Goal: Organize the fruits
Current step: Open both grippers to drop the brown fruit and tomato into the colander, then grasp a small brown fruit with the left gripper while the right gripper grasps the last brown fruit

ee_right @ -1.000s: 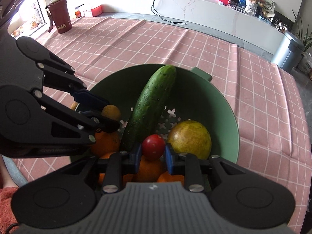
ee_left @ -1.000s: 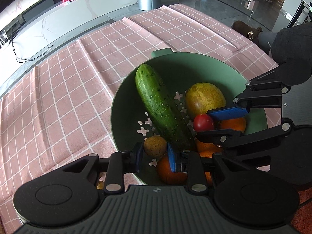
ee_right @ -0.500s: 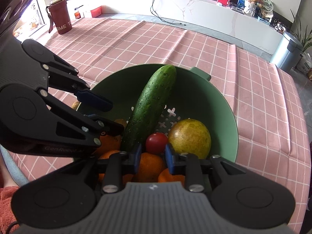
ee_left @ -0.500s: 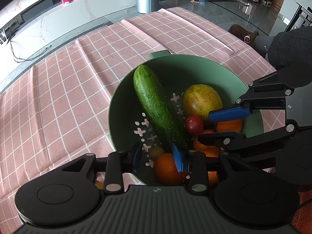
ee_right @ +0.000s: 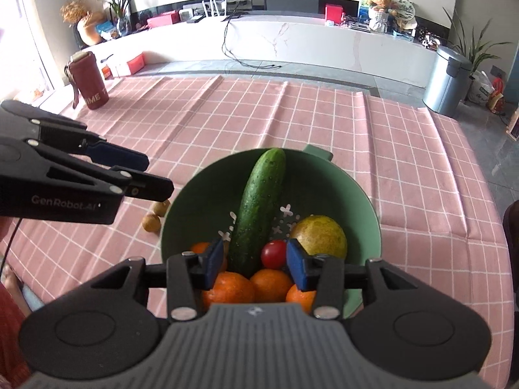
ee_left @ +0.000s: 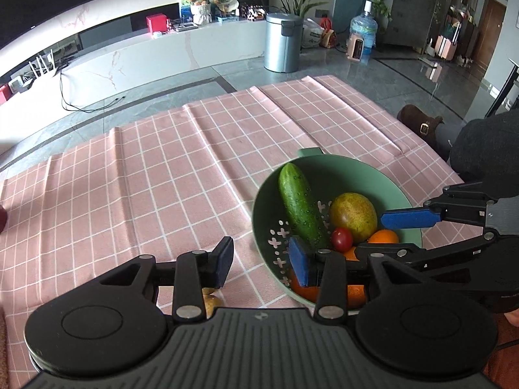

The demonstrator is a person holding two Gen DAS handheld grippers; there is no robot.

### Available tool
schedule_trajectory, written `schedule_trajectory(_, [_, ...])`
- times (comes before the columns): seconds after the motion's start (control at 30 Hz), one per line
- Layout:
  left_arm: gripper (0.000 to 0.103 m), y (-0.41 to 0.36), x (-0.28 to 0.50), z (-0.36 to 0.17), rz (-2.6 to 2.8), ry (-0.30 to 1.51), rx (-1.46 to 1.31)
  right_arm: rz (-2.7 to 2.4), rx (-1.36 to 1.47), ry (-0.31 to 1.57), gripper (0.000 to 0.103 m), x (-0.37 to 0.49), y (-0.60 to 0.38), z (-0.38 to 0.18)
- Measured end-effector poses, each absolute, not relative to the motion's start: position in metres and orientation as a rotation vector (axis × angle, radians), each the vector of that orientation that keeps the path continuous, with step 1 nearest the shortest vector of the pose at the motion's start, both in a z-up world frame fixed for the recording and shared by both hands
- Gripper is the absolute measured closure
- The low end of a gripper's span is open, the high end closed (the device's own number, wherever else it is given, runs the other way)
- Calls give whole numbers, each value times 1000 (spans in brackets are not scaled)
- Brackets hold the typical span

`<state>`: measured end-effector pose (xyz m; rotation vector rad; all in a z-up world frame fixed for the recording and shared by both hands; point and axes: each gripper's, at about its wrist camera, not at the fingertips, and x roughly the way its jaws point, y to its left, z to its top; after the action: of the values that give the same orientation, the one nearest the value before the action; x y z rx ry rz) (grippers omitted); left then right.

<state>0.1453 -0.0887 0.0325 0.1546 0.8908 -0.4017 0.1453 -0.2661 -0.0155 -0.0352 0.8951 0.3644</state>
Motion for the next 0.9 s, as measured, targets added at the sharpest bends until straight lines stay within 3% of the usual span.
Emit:
schedule_trajectory(0.47, [56,-1,97,11,-278,815,13,334,211,753,63,86,-182,-22])
schedule_trajectory(0.9, [71,41,104,-34,-219,831,-93,253,214,771,67,96,-133,-66])
